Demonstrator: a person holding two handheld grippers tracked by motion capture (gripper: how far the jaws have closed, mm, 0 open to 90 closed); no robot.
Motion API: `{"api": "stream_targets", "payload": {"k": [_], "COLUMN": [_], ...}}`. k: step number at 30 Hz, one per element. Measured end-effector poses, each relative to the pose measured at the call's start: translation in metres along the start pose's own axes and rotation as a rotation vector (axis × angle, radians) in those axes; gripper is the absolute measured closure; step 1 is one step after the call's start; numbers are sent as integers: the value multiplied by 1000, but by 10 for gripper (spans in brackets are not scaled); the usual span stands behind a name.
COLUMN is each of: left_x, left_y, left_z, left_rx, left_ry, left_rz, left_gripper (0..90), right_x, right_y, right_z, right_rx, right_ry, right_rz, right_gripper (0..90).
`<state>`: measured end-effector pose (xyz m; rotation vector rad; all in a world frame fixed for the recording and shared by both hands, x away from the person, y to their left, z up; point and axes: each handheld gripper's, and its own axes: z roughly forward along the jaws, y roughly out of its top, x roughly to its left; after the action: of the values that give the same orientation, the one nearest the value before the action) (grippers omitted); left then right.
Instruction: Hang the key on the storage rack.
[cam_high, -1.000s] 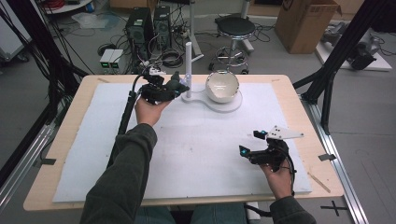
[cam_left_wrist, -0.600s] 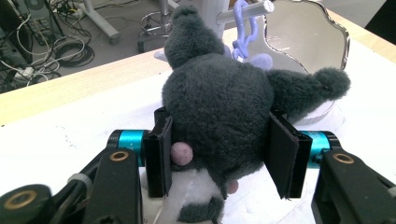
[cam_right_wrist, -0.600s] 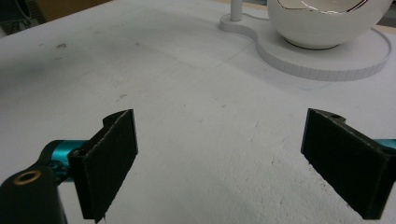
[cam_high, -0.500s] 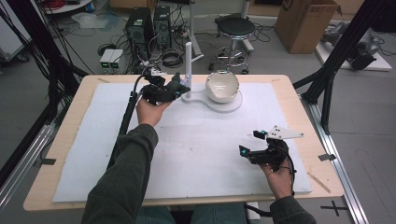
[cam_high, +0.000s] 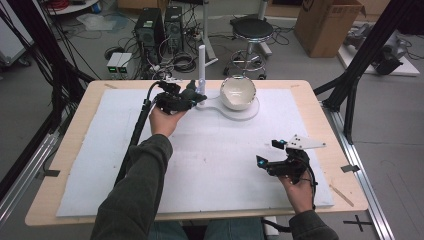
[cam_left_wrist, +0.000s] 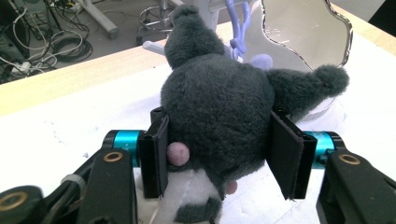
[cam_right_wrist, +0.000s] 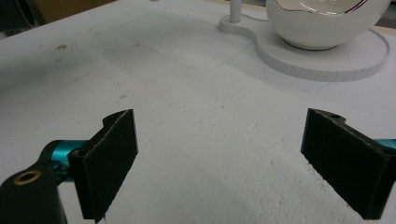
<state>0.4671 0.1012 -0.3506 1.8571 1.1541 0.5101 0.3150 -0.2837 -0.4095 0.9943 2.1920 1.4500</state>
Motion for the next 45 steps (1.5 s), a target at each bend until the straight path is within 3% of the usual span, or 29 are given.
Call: {"api": "stream_targets", "payload": {"k": [14, 23, 36, 45], "left_x": [1, 2, -1, 3], "left_y": [-1, 1, 0, -8], "left_z": [2, -3, -16, -24], "left_rx": [22, -6, -61, -55], "left_ry": [-27, -31, -76, -97], "left_rz": [-2, -4, 36, 29], "left_gripper": [377, 376, 344, 308], "right_x": [0, 0, -2, -1], "right_y": [0, 0, 0, 0], "right_z": [1, 1, -1, -1], "right_rx": [-2, -4, -9, -8], "right_ry": [-1, 0, -3, -2], "right_rz": [-9, -10, -8, -6], "right_gripper": [103, 103, 103, 103]}}
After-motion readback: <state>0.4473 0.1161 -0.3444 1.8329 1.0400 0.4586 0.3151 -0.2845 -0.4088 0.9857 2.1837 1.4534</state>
